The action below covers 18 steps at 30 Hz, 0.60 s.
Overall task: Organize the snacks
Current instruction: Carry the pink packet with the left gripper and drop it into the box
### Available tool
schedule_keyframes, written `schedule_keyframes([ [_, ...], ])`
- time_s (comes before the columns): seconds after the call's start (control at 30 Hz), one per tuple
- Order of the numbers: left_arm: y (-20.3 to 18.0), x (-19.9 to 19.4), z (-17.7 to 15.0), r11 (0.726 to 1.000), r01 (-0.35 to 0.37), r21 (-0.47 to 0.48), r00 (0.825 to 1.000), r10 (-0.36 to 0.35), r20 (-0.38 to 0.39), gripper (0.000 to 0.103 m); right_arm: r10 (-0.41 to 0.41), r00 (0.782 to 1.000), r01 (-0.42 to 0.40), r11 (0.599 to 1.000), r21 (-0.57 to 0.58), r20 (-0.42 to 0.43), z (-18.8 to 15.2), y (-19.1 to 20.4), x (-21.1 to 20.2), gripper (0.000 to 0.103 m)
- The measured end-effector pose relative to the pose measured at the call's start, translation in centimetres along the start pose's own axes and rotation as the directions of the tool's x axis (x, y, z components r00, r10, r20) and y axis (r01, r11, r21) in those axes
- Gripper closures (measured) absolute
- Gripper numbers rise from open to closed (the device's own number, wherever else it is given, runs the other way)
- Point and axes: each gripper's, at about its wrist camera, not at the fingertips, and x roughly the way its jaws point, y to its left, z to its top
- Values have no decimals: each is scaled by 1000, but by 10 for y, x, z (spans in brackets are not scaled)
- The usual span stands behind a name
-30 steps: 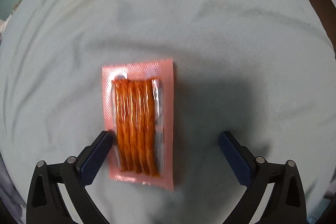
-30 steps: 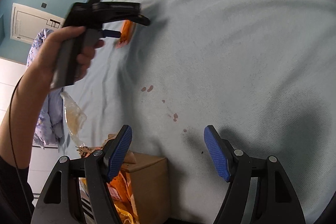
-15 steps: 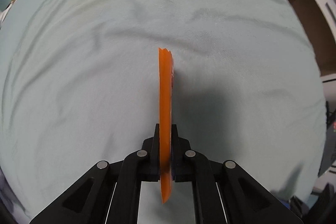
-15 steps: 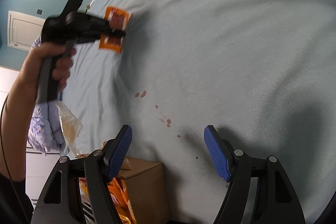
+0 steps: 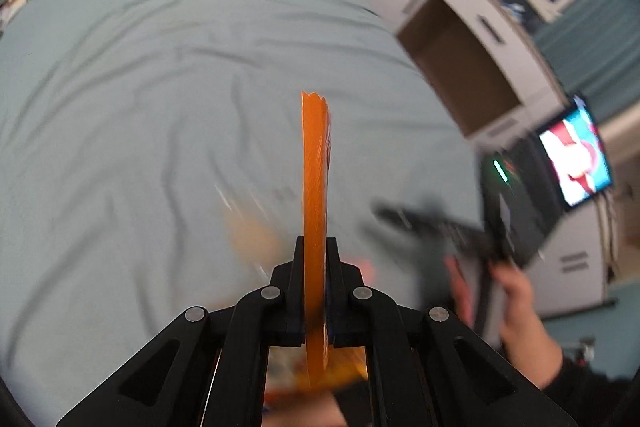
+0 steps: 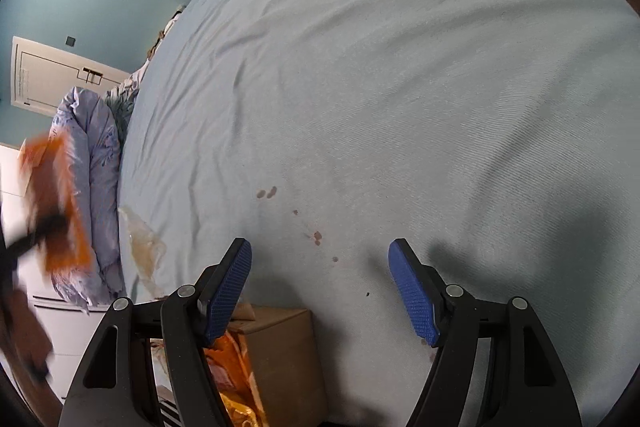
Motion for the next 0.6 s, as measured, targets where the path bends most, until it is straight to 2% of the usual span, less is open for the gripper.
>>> schedule_keyframes([
  [0.07, -3, 4, -31, 999, 41, -1, 999, -41, -9, 98, -7, 1000, 7, 1000, -17, 17, -3, 5, -4, 33],
  [0.17, 9, 35, -58, 1000, 24, -9, 999, -24, -22, 95, -22, 999, 23, 999, -34, 40, -8, 11, -11, 33],
  [0.2, 17, 49, -62, 1000, -9, -18, 999, 8, -37, 85, -22, 998, 25, 999, -41, 51, -11, 13, -14, 33],
  [0.23, 23, 61, -66, 998, -54, -25, 997, 52, -52, 61, -24, 998, 26, 999, -47, 58, -13, 14, -15, 33],
  [0.3, 32, 77, -73, 987, -161, -18, 986, 160, -54, 39, -30, 997, 34, 998, -62, 70, -18, 17, -17, 33],
  [0.4, 49, 62, -76, 969, -242, -51, 970, 243, 10, 36, -35, 995, 44, 994, -101, 89, -30, 26, -20, 33],
  [0.47, 58, 39, -80, 963, -256, -78, 959, 263, 102, 30, -25, 994, 41, 988, -152, 109, -45, 38, -29, 33],
  [0.5, 61, 22, -83, 956, -278, -89, 943, 289, 163, 26, -21, 993, 41, 984, -174, 116, -50, 42, -32, 33],
  [0.53, 62, 12, -84, 950, -300, -91, 928, 312, 204, 26, -16, 992, 42, 977, -209, 124, -59, 48, -37, 33],
  [0.57, 64, 1, -87, 938, -335, -88, 905, 346, 248, 25, -13, 992, 43, 972, -232, 128, -66, 52, -40, 33],
  [0.6, 66, -9, -91, 922, -376, -91, 877, 386, 286, 19, -10, 992, 42, 966, -254, 128, -74, 55, -42, 33],
])
